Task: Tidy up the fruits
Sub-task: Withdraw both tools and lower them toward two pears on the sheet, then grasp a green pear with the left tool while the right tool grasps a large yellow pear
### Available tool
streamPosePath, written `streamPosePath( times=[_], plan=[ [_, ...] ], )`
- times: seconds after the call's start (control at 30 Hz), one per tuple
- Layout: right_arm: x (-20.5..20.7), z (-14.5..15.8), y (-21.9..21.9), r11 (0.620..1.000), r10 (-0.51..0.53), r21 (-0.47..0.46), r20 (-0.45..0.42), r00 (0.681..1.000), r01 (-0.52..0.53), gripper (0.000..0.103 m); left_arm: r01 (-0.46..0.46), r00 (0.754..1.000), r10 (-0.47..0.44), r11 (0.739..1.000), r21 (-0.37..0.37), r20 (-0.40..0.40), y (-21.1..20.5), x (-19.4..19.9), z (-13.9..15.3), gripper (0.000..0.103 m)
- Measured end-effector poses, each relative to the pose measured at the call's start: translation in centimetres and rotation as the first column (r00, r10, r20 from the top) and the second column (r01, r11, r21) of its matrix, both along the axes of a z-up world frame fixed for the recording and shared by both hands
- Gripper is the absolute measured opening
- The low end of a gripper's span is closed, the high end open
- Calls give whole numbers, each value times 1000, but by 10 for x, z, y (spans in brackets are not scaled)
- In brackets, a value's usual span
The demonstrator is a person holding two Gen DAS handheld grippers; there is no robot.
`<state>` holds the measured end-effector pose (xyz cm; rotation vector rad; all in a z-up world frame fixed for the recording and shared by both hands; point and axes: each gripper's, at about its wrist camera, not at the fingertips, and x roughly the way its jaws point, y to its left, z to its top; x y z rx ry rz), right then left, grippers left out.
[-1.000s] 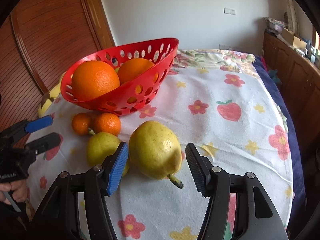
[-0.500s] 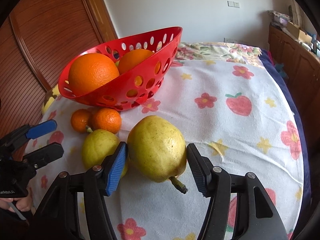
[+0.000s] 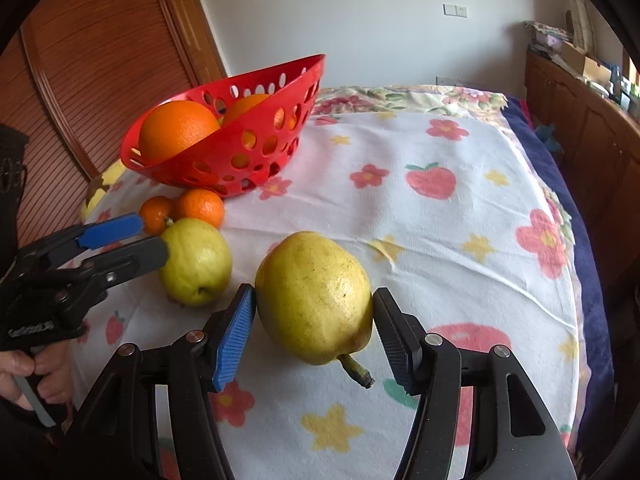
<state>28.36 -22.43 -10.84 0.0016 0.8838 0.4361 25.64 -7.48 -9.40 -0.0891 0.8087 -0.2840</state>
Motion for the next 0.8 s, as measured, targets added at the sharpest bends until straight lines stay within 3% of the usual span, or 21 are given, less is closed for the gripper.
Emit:
streamPosePath(
  times=[0.23, 0.8],
  plan=[
    [-4, -2, 3, 1000, 16, -16, 25, 1000, -15, 62, -46, 997, 43, 998, -38, -59, -1, 11, -8, 72],
    [-2, -2, -1, 1000, 12, 21, 12, 1000, -12, 63, -30, 991, 14, 992, -120, -136, -9, 26, -21, 72]
  ],
)
